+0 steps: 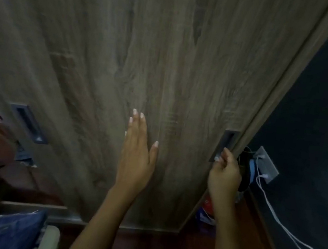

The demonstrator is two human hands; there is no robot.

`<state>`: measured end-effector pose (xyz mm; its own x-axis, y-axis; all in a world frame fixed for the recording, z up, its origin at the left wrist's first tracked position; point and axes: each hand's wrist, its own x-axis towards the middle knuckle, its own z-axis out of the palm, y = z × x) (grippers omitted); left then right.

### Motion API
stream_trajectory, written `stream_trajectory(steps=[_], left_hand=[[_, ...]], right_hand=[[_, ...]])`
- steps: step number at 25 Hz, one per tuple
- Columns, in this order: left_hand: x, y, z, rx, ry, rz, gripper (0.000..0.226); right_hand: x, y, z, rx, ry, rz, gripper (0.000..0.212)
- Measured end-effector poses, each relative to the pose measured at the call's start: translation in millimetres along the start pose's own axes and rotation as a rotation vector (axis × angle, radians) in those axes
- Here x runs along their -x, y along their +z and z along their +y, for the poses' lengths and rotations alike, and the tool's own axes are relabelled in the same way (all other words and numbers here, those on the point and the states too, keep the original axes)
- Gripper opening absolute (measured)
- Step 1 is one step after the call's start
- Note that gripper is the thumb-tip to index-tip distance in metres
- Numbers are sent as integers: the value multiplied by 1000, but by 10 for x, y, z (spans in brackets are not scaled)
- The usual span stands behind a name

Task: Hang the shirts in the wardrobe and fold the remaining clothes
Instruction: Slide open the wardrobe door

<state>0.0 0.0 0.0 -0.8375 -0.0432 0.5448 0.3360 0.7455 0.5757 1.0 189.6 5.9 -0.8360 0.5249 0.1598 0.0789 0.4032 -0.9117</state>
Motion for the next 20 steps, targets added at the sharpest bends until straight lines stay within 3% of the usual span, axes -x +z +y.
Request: stream_trajectory(steps=[6,16,20], left_hand=[[-224,661,23,-104,-183,-15,74],[-346,979,88,-139,-228,-24,77],[-345,933,30,-155,-258,-12,78]], right_hand=[[-609,269,386,126,-26,-1,45],[-908,366,472,80,71,152,29],[-836,404,406,76,75,94,23]])
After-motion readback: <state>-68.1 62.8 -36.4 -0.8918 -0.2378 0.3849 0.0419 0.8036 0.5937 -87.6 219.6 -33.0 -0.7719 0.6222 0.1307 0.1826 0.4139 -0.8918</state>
